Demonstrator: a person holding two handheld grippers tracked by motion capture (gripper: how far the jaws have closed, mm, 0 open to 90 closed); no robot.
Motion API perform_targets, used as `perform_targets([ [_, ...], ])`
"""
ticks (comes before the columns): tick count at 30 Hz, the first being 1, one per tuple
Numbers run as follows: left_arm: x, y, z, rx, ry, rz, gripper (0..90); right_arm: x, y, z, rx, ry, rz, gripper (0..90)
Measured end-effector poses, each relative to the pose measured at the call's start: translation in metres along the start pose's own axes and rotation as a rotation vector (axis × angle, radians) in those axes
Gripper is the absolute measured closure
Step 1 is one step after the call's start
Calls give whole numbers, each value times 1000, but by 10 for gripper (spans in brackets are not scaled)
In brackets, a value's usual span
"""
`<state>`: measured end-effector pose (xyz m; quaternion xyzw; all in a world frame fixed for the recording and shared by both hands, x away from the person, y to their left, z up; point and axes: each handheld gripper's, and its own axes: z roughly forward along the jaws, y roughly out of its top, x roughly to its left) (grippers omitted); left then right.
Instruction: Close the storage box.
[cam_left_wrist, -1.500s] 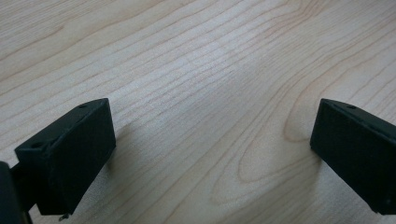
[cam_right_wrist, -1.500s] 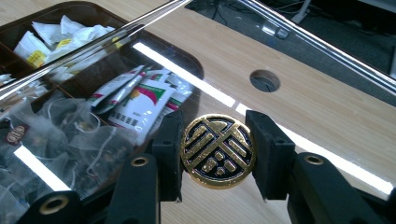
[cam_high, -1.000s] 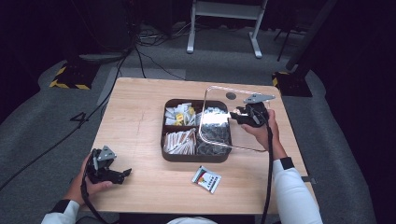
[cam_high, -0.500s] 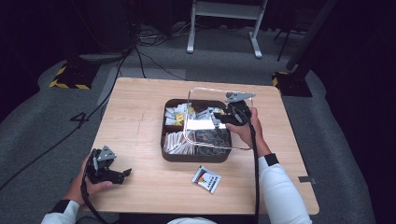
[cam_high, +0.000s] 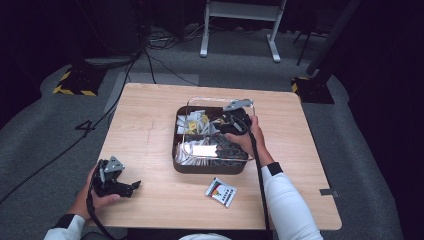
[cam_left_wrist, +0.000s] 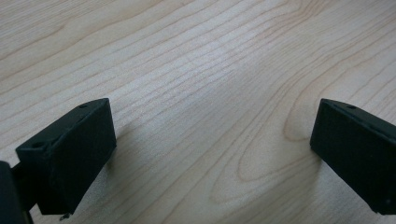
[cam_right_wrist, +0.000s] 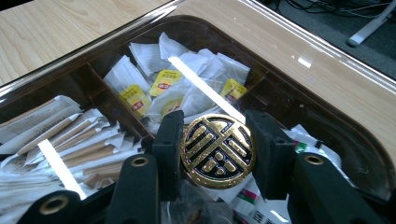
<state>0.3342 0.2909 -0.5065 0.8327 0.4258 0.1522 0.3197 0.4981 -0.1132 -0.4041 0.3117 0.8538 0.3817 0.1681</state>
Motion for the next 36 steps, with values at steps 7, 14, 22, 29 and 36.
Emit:
perform_targets([
  [7,0,0,0,0,0,0,5,7,3,11,9,11,-3,595],
  [14,0,0,0,0,0,0,5,17,3,22,25,31,-8,595],
  [22,0,0,0,0,1,0,5,21,1,34,51,34,-9,595],
  [29,0,0,0,0,1,0,5,19,-2,39,60,41,4,595],
  [36,0,0,0,-1,1,0,5,21,-5,36,77,48,-6,594],
])
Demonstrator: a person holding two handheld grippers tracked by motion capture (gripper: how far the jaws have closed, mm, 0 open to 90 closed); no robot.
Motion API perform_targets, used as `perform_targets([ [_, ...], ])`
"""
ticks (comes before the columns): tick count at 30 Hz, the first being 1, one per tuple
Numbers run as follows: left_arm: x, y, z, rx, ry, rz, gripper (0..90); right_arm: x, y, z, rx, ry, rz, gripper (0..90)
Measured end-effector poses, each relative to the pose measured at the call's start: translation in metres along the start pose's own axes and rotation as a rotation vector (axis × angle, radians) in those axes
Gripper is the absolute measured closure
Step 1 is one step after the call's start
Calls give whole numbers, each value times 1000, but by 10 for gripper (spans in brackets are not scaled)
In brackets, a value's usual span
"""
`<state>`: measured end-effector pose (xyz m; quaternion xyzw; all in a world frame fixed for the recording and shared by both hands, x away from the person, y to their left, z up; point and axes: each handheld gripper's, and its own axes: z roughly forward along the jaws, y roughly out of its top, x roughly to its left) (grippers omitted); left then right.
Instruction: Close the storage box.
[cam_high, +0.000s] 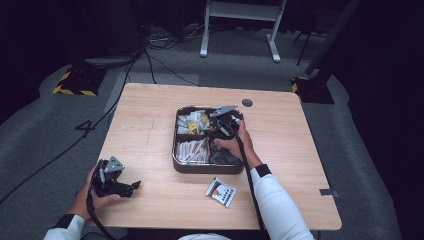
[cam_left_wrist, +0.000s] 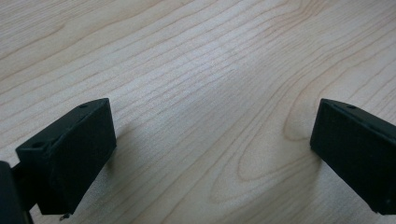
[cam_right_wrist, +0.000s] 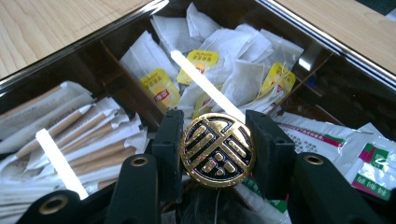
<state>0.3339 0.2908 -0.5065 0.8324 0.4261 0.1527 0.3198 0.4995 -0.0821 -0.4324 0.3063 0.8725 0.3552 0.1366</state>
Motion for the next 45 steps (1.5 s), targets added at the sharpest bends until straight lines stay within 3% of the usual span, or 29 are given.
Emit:
perform_targets([
  [23,0,0,0,0,0,-1,5,-3,-4,2,-25,27,-3,586],
  [30,0,0,0,-1,-1,0,5,-5,-5,0,-37,47,-1,533],
  [39,0,0,0,-1,0,-2,5,-6,-7,-1,-17,31,-17,280],
  [45,0,0,0,-1,0,-1,5,-5,-9,-4,-14,34,-31,200],
])
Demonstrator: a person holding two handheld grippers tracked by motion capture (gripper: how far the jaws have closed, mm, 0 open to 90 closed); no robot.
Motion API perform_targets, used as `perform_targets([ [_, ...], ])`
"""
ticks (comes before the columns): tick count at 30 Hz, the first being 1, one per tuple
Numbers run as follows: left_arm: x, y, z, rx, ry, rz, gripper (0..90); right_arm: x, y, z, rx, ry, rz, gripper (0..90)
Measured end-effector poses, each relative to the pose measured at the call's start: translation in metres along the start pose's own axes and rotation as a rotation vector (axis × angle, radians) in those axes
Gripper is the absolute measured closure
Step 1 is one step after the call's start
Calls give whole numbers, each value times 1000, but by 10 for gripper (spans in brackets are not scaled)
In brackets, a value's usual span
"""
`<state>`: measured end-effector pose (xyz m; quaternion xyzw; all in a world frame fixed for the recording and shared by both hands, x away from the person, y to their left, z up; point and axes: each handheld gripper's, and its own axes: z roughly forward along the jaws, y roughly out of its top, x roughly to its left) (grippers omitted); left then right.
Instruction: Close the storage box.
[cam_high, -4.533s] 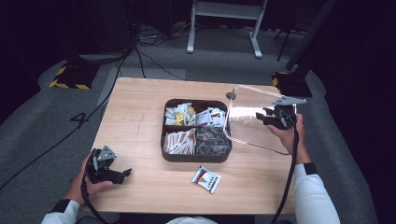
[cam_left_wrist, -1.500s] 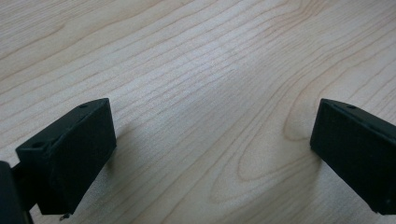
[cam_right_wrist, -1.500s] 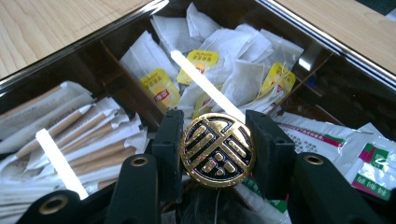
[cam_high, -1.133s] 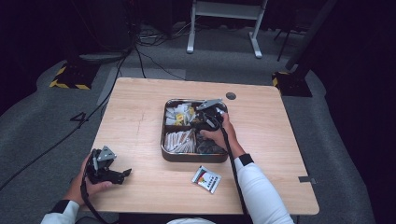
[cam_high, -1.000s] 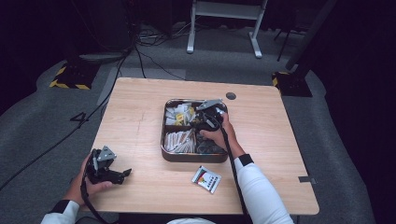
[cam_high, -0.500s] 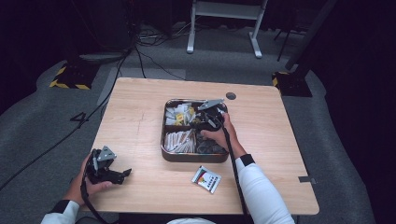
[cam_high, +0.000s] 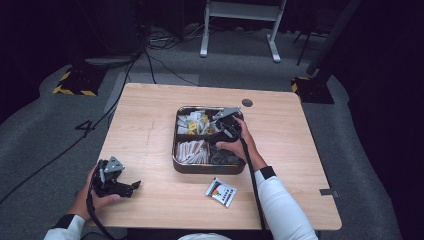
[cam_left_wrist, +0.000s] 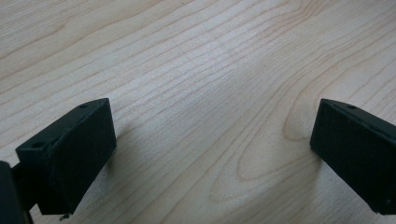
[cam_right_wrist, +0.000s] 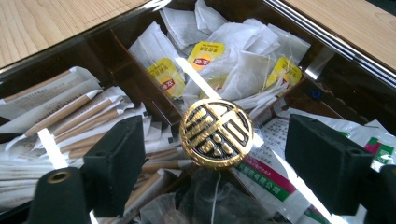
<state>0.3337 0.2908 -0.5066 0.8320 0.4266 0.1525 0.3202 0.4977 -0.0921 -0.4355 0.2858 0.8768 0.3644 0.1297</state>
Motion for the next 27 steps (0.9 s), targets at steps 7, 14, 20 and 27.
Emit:
perform_targets([
  [7,0,0,0,0,0,0,5,-3,-9,-3,-6,1,5,165],
  [14,0,0,0,0,0,0,5,-2,-13,-12,-9,-15,-40,182],
  [20,0,0,0,0,0,0,5,-2,-17,-24,-10,-15,-62,181],
  [27,0,0,0,1,-1,-1,5,-2,-22,-40,-24,-17,-79,183],
])
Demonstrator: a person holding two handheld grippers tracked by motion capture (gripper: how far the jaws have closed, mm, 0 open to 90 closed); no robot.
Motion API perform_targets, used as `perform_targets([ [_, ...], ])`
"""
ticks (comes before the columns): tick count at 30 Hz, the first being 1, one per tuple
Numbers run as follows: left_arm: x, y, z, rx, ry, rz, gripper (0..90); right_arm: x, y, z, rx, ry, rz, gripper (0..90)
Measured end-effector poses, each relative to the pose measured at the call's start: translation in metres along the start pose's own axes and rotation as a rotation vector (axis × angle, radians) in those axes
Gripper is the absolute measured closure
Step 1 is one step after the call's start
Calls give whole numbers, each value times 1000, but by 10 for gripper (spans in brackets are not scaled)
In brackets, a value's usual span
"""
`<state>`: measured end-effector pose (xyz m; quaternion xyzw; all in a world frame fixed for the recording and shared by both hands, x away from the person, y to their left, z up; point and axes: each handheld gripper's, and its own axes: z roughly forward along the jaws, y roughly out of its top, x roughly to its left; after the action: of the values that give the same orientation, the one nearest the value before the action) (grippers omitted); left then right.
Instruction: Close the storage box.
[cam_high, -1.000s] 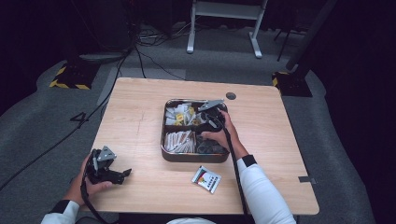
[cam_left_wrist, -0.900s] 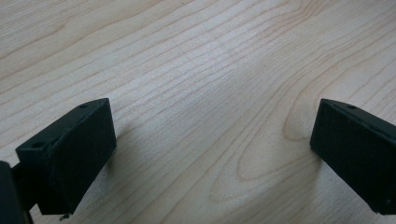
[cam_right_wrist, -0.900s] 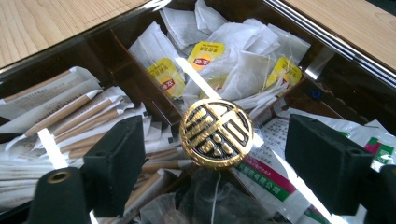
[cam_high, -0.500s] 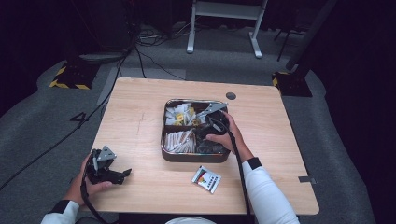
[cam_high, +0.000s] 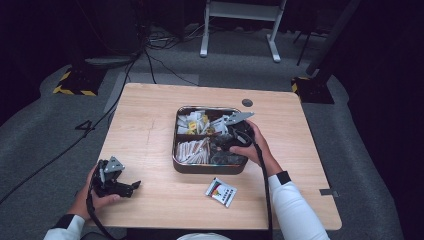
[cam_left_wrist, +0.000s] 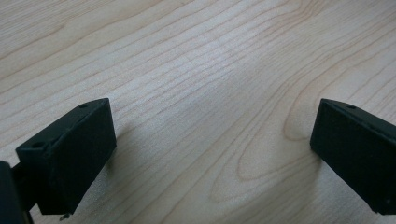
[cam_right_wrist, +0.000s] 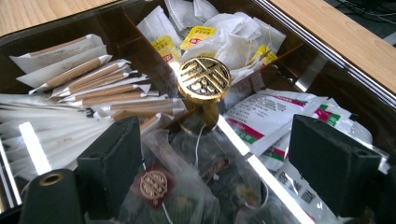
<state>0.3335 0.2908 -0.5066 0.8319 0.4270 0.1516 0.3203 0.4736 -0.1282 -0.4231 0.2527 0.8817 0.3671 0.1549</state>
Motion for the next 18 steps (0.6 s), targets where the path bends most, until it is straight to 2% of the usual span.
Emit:
perform_targets([
  [10,0,0,0,-2,3,0,5,3,-6,-15,18,-5,-42,186],
  [16,0,-1,0,-3,4,0,5,4,-14,-26,20,-17,-53,187],
  [18,0,-1,0,-2,4,0,5,3,-16,-31,10,-34,-59,194],
])
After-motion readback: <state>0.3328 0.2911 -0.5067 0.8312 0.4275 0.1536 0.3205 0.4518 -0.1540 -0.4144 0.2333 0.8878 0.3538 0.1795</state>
